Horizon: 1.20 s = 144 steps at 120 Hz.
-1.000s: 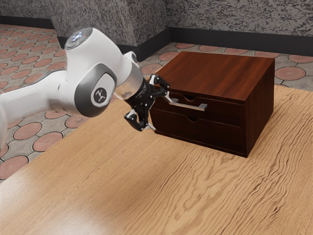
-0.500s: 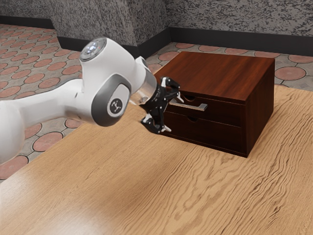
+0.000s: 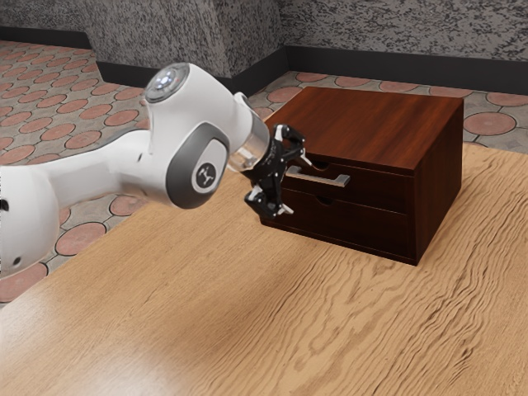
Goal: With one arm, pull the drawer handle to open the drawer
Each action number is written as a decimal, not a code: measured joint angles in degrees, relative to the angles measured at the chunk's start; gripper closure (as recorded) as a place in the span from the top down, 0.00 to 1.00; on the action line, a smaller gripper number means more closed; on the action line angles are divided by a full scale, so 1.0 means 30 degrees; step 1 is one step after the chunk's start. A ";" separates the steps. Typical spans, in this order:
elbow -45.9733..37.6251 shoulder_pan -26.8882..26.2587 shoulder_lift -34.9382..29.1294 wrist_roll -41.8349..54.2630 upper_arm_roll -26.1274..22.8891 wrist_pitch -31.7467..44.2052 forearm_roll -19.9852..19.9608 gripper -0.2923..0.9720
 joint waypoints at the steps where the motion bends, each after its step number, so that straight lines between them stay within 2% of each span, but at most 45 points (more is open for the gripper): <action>1: 0.0014 0.0003 0.0026 -0.0010 0.0000 0.0002 0.0005 0.77; 123: 0.0661 0.0214 0.1245 -0.0591 0.0028 -0.0058 0.0072 0.77; 144: 0.0554 0.0046 0.1203 -0.0629 0.0063 -0.0064 0.0009 0.71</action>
